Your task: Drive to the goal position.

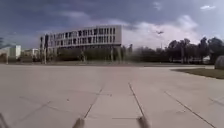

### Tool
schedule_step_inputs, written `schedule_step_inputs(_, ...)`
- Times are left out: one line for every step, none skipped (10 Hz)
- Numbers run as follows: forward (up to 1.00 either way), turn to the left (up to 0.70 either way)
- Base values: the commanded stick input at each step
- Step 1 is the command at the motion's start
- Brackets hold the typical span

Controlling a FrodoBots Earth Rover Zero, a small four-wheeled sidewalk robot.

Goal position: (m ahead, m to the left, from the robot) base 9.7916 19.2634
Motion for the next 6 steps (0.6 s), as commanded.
schedule_step_inputs(0.70,0.35)
schedule_step_inputs(0.70,0.35)
schedule_step_inputs(0.70,0.35)
schedule_step_inputs(0.70,0.35)
schedule_step_inputs(0.70,0.35)
schedule_step_inputs(0.70,0.35)
